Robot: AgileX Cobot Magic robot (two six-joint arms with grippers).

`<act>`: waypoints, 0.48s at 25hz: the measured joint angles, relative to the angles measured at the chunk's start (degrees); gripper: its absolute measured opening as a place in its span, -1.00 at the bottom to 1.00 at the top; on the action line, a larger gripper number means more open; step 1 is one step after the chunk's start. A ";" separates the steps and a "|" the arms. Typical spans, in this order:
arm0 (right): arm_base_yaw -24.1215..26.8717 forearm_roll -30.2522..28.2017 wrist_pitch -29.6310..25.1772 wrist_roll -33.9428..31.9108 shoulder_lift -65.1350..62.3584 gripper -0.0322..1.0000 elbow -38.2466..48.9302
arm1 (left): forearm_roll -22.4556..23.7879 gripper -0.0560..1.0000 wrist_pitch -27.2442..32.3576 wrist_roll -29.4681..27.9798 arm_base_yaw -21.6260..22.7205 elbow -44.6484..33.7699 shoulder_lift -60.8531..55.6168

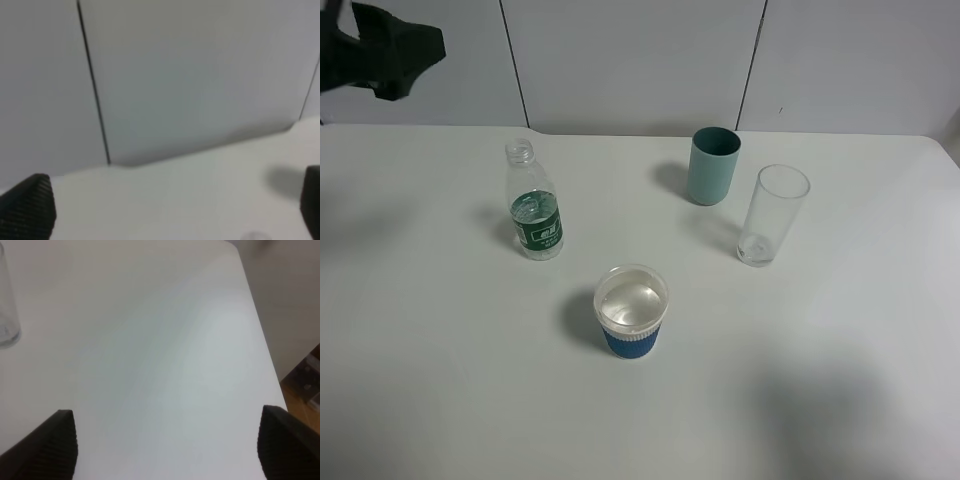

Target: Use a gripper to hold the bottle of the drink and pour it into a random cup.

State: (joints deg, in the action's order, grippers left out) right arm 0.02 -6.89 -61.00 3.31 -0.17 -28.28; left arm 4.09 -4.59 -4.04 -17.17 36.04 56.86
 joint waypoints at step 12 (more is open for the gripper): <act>0.00 0.00 0.00 0.00 0.00 0.50 0.00 | 0.00 0.99 24.18 0.00 0.00 5.05 -19.47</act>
State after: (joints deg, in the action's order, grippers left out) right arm 0.02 -6.89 -61.00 3.31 -0.17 -28.28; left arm 4.09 19.59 -4.04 -17.17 41.09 37.40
